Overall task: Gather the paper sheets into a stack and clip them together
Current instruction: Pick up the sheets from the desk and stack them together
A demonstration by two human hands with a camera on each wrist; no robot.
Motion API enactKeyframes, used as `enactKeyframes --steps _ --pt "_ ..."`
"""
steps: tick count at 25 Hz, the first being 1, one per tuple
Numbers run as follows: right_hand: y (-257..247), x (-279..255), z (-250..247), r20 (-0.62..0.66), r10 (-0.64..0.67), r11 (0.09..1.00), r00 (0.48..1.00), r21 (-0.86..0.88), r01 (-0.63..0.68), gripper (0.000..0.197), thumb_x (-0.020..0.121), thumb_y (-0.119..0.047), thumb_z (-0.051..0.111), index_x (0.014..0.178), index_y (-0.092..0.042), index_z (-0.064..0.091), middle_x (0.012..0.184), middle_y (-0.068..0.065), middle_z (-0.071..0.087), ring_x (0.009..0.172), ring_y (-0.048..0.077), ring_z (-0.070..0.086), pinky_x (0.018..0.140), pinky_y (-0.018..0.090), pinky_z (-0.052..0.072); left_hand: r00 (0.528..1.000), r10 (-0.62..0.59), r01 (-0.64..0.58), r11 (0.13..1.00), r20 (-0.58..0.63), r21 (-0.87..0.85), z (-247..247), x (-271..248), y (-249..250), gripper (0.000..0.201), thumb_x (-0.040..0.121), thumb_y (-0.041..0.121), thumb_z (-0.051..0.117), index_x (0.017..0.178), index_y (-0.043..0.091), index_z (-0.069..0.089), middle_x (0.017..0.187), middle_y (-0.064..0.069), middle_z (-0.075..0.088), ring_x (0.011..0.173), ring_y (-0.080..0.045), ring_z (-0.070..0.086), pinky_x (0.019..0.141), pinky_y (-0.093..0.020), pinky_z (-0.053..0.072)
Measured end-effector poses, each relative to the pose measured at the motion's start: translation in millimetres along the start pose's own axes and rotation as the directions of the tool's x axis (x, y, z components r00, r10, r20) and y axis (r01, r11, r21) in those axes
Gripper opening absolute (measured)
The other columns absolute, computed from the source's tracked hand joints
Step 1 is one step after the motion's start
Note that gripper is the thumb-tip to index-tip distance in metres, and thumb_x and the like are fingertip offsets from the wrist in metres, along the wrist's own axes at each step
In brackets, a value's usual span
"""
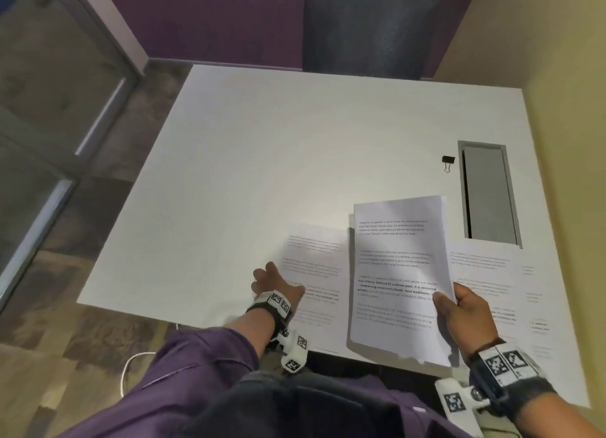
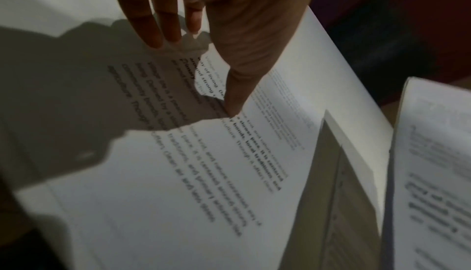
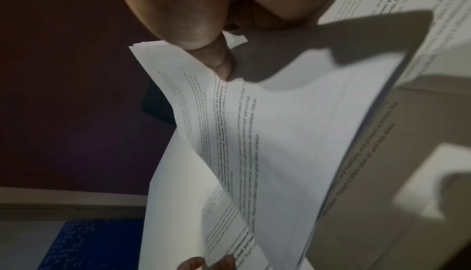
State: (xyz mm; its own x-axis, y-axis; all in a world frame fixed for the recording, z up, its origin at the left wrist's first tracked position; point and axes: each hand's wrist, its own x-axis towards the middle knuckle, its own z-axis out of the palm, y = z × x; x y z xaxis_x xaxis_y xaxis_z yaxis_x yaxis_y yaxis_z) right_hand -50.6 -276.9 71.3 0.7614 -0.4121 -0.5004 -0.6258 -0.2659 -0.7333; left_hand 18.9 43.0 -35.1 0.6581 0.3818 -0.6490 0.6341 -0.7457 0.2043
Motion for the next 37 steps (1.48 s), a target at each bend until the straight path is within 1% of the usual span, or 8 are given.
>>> enactKeyframes --steps 6,12,17,21,27,31,34,37 --pt "-2 0 13 -0.031 0.063 0.994 0.998 0.092 -0.059 0.019 0.096 -0.003 0.056 0.107 -0.015 0.065 0.101 0.005 0.069 0.085 0.020 0.065 0.080 0.031 0.045 0.999 0.010 -0.003 0.991 0.049 -0.136 -8 29 -2 0.079 0.066 0.033 0.083 0.123 0.018 0.030 0.117 -0.009 0.053 0.104 -0.035 0.059 0.086 -0.041 0.055" --pt "-1 12 16 -0.019 0.094 0.979 0.995 0.186 -0.089 0.020 0.095 -0.002 0.057 0.106 -0.016 0.066 0.097 0.006 0.072 0.085 0.023 0.068 0.069 0.029 0.050 0.965 0.262 -0.248 0.920 0.006 -0.305 -44 32 11 0.009 0.088 0.021 0.064 0.095 0.016 0.064 0.099 -0.003 0.071 0.092 -0.028 0.067 0.075 -0.027 0.047" --pt "-8 20 2 0.013 0.071 0.964 0.997 0.256 -0.072 0.020 0.096 -0.003 0.057 0.108 -0.016 0.066 0.096 0.000 0.072 0.088 0.023 0.069 0.067 0.028 0.051 0.920 0.372 -0.362 0.690 -0.122 -0.627 -133 -8 38 0.022 0.096 0.015 0.061 0.117 0.020 0.064 0.107 0.005 0.072 0.091 -0.014 0.071 0.071 -0.023 0.053" --pt "-12 32 -10 0.058 0.045 0.959 0.997 0.278 -0.060 0.020 0.094 -0.004 0.060 0.112 -0.009 0.068 0.099 0.006 0.075 0.090 0.032 0.071 0.087 0.047 0.058 0.873 0.488 -0.187 0.361 0.014 -0.914 -156 -56 59 0.029 0.095 0.004 0.062 0.123 0.011 0.062 0.115 -0.011 0.075 0.103 -0.032 0.072 0.082 -0.042 0.059" --pt "-19 32 -17 0.248 -0.012 0.904 0.969 0.417 -0.095 0.023 0.090 -0.002 0.066 0.111 -0.008 0.070 0.106 0.011 0.077 0.098 0.035 0.073 0.092 0.054 0.056 0.858 0.512 -0.258 0.495 0.039 -0.830 -78 -112 96 0.033 0.088 0.002 0.071 0.119 0.009 0.063 0.118 -0.009 0.074 0.105 -0.026 0.072 0.094 -0.043 0.057" --pt "-25 8 -24 0.415 -0.037 0.829 0.909 0.520 -0.204 0.030 0.088 -0.001 0.068 0.116 -0.010 0.069 0.111 0.015 0.076 0.103 0.038 0.072 0.092 0.060 0.055 0.886 0.452 -0.407 0.658 -0.099 -0.634 -52 -130 98 0.057 0.082 0.011 0.079 0.129 0.022 0.048 0.115 0.005 0.067 0.099 -0.007 0.066 0.080 -0.022 0.055" --pt "-25 3 -32 0.478 -0.076 0.770 0.875 0.586 -0.254 0.036 0.085 0.005 0.067 0.119 -0.007 0.067 0.116 0.020 0.073 0.107 0.042 0.069 0.097 0.063 0.050 0.867 0.489 -0.458 0.708 -0.095 -0.538 -49 -132 96 0.083 0.076 0.026 0.083 0.144 0.034 0.036 0.127 0.009 0.058 0.114 -0.011 0.060 0.099 -0.036 0.052" --pt "-17 2 -33 0.513 -0.117 0.728 0.851 0.627 -0.277 0.050 0.074 0.011 0.069 0.121 -0.004 0.066 0.119 0.024 0.070 0.110 0.045 0.066 0.100 0.065 0.047 0.844 0.534 -0.454 0.674 -0.039 -0.583 -45 -142 99 0.064 0.083 0.012 0.078 0.135 0.033 0.047 0.119 0.016 0.069 0.106 0.001 0.066 0.100 -0.036 0.053"
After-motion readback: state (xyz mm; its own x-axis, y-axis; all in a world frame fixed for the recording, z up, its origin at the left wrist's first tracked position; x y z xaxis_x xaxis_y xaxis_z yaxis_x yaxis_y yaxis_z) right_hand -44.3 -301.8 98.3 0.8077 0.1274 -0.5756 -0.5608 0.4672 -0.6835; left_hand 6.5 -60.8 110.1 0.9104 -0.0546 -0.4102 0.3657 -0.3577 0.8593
